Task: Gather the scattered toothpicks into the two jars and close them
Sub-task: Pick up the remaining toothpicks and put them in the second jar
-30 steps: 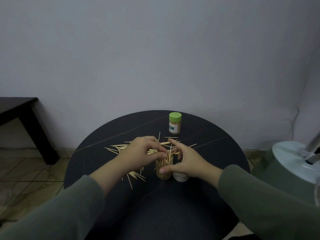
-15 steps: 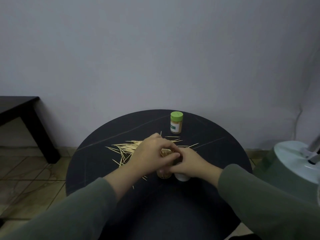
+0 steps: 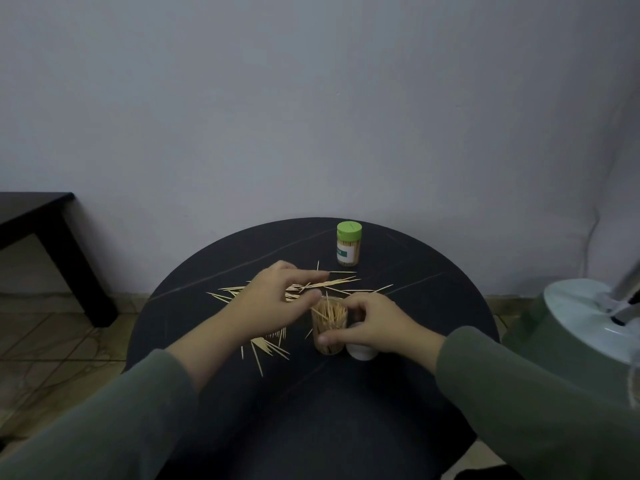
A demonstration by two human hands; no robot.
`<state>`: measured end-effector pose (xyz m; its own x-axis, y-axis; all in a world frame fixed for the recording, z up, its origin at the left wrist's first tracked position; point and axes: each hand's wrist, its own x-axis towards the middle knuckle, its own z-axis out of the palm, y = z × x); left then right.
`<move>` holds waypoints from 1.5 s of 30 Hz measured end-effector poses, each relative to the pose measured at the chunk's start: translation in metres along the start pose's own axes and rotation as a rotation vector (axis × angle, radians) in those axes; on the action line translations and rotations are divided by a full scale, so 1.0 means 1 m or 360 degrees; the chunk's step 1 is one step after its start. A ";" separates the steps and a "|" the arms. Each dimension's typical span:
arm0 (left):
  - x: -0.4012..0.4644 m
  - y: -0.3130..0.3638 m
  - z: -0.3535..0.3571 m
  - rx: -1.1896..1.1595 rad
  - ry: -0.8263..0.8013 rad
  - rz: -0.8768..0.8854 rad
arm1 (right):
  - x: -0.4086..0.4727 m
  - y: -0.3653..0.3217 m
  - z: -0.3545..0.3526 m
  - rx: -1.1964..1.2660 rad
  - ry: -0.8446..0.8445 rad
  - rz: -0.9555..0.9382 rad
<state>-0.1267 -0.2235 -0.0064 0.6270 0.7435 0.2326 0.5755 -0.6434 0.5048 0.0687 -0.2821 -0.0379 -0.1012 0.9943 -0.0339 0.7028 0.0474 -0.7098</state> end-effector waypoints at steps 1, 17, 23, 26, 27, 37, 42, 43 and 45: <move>-0.001 0.000 -0.002 0.0046 -0.0083 -0.0067 | 0.000 0.001 -0.001 -0.0002 0.0019 0.0008; -0.010 0.024 0.018 0.0496 -0.0209 0.0372 | -0.005 -0.003 -0.007 -0.0133 0.0028 0.0057; -0.006 0.007 0.008 0.0371 0.0098 0.0480 | -0.005 0.000 -0.006 -0.0132 0.0065 0.0044; -0.007 0.005 0.010 0.0291 0.0097 0.0576 | -0.007 -0.002 -0.008 -0.0137 0.0057 0.0066; -0.008 0.008 0.011 0.0300 0.0051 0.0625 | -0.006 -0.002 -0.009 -0.0164 0.0044 0.0094; -0.007 0.015 0.011 0.0480 0.0200 0.0871 | -0.006 -0.002 -0.008 -0.0131 0.0042 0.0014; -0.005 0.010 0.012 0.0473 0.0041 0.0714 | -0.003 -0.001 -0.012 -0.0329 -0.0011 -0.0058; -0.004 0.009 0.012 0.0441 0.0057 0.0713 | -0.003 -0.001 -0.015 -0.0377 -0.0042 -0.0086; -0.002 0.007 0.013 0.0305 0.0172 0.0663 | -0.003 0.002 -0.024 -0.0404 -0.0130 -0.0118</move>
<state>-0.1170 -0.2324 -0.0143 0.7729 0.4228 0.4732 0.3793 -0.9056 0.1896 0.0872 -0.2830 -0.0218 -0.2081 0.9767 -0.0521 0.8442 0.1524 -0.5138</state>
